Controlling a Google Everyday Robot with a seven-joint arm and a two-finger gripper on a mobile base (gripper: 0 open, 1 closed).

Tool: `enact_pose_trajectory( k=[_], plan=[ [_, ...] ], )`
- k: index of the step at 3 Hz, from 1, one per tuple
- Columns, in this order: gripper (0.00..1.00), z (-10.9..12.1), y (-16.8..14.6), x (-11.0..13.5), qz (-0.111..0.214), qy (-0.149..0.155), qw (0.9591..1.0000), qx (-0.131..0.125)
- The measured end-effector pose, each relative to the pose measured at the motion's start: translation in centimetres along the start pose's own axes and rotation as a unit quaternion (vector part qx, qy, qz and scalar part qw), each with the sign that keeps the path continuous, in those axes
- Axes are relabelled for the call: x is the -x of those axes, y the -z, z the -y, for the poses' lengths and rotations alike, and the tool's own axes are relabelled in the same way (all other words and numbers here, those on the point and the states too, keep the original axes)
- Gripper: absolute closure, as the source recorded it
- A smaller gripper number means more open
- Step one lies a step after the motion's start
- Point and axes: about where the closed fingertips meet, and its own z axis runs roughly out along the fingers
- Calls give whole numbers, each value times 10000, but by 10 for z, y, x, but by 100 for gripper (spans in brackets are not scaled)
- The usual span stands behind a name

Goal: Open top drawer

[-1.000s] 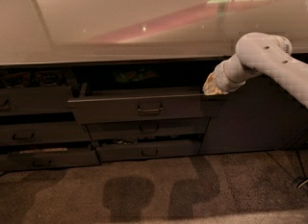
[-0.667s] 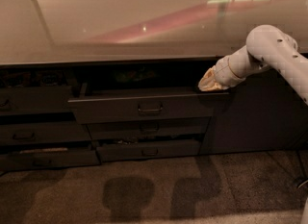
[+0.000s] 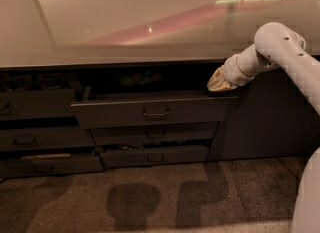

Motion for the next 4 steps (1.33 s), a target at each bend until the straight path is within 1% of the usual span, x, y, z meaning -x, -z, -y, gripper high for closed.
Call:
enact_pose_trajectory(
  k=[1, 2, 3, 4],
  plan=[
    [100, -4, -15, -11, -97, -154, 9997, 143],
    [100, -9, -29, -23, -117, -322, 9990, 279],
    [100, -9, -29, -23, -117, -321, 9990, 279],
    [100, -29, -30, -16, -79, -259, 9992, 282]
  ],
)
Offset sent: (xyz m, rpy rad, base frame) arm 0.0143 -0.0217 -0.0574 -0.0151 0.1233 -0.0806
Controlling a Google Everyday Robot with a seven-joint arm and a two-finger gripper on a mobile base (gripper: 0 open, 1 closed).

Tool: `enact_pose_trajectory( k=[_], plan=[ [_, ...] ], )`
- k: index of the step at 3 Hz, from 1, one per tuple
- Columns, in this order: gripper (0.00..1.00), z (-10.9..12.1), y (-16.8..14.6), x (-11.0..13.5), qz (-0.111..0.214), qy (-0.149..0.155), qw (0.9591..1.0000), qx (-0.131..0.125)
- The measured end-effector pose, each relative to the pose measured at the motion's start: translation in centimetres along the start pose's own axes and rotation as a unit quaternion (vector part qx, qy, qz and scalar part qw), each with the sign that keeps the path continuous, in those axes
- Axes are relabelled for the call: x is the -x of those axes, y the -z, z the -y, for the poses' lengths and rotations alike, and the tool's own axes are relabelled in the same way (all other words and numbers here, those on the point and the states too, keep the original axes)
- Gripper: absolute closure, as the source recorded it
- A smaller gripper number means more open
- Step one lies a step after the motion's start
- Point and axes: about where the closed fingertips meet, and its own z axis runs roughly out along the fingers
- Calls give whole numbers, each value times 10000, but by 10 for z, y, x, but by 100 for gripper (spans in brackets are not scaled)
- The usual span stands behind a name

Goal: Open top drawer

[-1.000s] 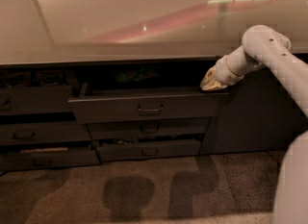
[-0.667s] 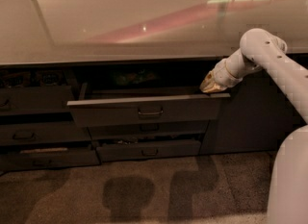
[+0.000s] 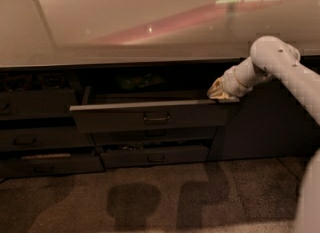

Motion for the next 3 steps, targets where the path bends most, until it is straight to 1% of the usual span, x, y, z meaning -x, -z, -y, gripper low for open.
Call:
enact_pose_trajectory(
  k=[1, 2, 3],
  plan=[
    [100, -5, 2, 2, -1, 44, 10000, -34],
    [100, -21, 1, 2, 24, 60, 10000, -50],
    [100, -57, 29, 6, -69, 319, 9978, -572]
  ],
)
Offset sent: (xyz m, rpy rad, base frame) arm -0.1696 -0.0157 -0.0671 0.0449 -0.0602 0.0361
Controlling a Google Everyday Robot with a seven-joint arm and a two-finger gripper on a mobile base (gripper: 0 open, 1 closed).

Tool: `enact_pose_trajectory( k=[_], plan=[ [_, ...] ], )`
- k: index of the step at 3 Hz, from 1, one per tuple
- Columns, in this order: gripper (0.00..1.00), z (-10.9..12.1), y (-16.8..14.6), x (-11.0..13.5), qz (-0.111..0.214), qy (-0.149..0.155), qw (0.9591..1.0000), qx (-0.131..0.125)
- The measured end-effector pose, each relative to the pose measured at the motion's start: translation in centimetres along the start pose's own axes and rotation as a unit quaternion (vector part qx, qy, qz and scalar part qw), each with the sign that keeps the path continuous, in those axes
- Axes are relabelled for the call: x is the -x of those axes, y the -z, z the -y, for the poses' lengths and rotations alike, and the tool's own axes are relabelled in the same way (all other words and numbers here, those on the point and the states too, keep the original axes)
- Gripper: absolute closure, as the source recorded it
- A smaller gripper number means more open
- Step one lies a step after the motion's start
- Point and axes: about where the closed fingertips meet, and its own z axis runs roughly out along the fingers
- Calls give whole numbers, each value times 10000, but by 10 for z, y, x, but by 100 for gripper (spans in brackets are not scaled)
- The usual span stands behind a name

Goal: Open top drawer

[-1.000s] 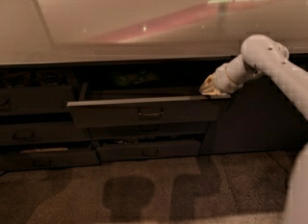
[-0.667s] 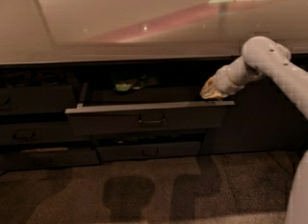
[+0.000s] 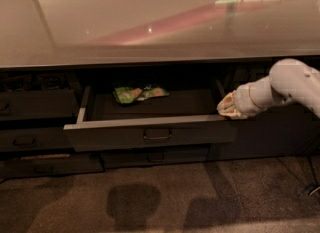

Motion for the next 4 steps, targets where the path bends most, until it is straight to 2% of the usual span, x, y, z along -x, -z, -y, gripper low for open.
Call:
enact_pose_trajectory(
  k=[1, 4],
  plan=[
    [81, -25, -3, -2, 25, -104, 9999, -46],
    [11, -25, -3, -2, 26, -104, 9999, -45]
  ],
)
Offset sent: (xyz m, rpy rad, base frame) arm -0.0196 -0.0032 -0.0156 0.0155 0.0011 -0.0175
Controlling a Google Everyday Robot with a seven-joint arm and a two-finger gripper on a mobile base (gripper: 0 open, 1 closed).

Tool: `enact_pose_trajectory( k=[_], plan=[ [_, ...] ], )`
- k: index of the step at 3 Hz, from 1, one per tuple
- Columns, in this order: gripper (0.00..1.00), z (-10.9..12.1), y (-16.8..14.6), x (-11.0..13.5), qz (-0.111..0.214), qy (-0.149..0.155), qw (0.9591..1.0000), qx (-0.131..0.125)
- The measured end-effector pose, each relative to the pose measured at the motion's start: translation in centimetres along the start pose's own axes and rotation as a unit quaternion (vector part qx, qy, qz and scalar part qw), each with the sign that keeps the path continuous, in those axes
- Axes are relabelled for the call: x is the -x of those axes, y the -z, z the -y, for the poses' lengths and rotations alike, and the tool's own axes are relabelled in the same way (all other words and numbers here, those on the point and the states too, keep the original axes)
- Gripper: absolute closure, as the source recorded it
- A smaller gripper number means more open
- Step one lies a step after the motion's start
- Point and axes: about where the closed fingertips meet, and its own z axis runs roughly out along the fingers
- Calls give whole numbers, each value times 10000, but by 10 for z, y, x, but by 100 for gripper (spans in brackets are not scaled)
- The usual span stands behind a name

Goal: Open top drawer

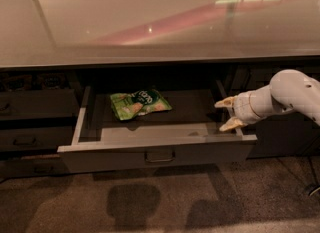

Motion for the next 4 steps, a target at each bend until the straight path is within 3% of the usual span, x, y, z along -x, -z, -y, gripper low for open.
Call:
enact_pose_trajectory(
  k=[1, 4],
  plan=[
    [0, 0, 0, 0, 0, 0, 10000, 0],
    [0, -21, 2, 12, 249, 94, 9996, -7]
  ],
)
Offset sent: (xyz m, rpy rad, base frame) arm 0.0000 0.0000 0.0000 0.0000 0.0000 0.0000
